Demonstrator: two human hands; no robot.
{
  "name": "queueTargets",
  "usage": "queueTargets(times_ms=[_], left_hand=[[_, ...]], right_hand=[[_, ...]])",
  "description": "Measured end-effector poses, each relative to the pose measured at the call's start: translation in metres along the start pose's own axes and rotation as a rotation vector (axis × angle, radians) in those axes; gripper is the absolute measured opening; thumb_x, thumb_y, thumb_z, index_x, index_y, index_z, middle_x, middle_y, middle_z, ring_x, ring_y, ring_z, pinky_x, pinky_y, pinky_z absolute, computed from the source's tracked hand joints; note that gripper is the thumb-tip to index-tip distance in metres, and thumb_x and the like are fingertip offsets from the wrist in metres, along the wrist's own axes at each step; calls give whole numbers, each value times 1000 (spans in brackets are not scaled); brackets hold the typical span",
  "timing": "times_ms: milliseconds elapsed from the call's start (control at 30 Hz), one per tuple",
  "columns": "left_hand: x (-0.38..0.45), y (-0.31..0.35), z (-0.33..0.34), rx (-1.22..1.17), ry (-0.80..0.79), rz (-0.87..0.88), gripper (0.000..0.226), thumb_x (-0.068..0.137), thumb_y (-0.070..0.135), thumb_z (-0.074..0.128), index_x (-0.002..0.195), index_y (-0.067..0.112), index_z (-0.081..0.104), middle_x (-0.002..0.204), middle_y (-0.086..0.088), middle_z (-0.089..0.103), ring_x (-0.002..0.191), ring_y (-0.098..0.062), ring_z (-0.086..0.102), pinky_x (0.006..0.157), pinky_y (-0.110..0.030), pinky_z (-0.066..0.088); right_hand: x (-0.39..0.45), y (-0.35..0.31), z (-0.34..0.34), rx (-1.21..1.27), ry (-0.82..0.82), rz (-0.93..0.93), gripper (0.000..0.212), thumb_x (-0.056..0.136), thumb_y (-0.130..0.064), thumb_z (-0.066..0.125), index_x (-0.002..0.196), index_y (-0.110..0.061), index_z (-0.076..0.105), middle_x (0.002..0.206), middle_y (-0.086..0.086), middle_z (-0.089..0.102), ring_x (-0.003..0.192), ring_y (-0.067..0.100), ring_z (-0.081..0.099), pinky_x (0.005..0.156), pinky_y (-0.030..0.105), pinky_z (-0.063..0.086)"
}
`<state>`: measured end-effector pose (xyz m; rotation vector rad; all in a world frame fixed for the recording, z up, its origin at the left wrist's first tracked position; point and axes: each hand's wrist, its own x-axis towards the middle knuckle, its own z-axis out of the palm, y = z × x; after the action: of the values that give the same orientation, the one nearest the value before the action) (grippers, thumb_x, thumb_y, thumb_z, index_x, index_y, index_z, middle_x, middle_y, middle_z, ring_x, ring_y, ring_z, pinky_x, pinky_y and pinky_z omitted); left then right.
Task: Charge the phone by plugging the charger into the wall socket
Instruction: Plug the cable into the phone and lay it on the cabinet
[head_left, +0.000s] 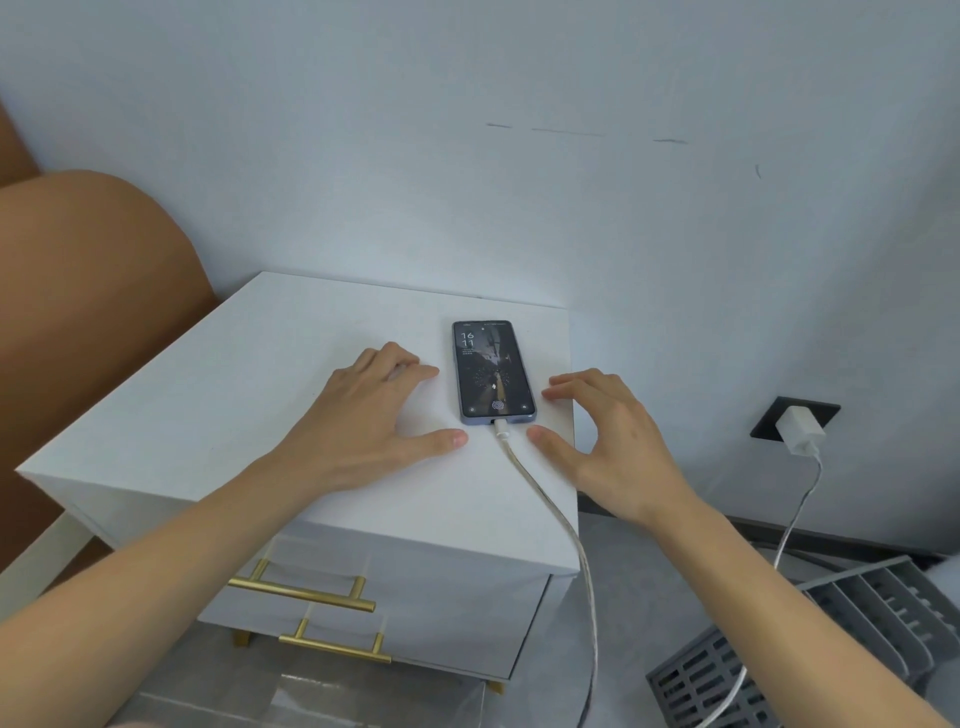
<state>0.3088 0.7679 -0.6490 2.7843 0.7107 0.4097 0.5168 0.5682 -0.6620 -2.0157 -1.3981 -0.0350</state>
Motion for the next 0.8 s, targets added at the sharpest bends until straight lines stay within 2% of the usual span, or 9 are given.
queueTargets(times_ms=[500,800], left_hand=[[0,0,0,2,4,-6,93,76,89,42,148,30,50,144,11,44,137,-11,37,109,-39,36],[0,1,0,4,2,-7,93,76,88,42,148,29,50,143,10,44,137,-11,37,110,-39,35]], right_hand=[[0,0,0,-10,-6,4,44,90,-50,68,122,-19,70,131,-11,62,125,12,52,97,27,44],[-1,0,-1,-3,-12,9,46,90,-52,67,122,-20,69,132,-11,61,126,12,52,99,32,46]])
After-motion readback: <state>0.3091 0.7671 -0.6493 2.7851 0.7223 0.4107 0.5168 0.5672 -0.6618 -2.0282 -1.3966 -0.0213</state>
